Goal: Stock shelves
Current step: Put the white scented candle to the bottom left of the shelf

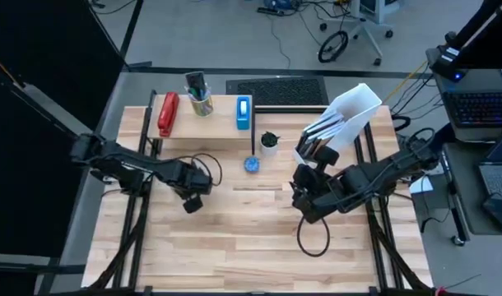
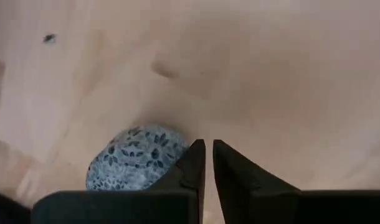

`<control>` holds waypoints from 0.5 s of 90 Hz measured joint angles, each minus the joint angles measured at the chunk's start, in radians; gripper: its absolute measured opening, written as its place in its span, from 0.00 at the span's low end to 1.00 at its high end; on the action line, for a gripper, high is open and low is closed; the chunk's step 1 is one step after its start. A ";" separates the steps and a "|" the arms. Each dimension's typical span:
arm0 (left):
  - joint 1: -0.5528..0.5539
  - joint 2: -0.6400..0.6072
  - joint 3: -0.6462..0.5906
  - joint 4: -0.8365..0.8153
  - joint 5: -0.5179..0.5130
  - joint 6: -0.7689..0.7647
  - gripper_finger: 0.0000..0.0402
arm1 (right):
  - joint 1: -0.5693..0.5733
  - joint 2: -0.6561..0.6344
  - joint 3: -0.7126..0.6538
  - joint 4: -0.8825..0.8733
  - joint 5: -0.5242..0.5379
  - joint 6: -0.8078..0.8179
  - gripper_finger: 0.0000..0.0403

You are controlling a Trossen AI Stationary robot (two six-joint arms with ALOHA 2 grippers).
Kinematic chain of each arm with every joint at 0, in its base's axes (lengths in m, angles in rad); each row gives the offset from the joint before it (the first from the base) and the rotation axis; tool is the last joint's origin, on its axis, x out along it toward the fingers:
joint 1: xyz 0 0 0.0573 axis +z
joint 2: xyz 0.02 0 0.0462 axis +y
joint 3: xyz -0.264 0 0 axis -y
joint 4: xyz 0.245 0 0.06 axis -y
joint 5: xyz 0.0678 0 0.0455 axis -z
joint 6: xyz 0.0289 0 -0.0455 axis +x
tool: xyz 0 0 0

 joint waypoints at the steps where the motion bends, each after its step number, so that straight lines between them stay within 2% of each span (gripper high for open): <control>1: 0.001 0.000 -0.003 -0.006 -0.001 -0.001 0.04 | -0.001 0.000 0.000 0.000 0.000 -0.001 0.95; 45: 0.027 0.000 -0.100 -0.081 -0.061 -0.002 0.04 | -0.012 0.000 0.000 -0.001 0.000 -0.005 0.95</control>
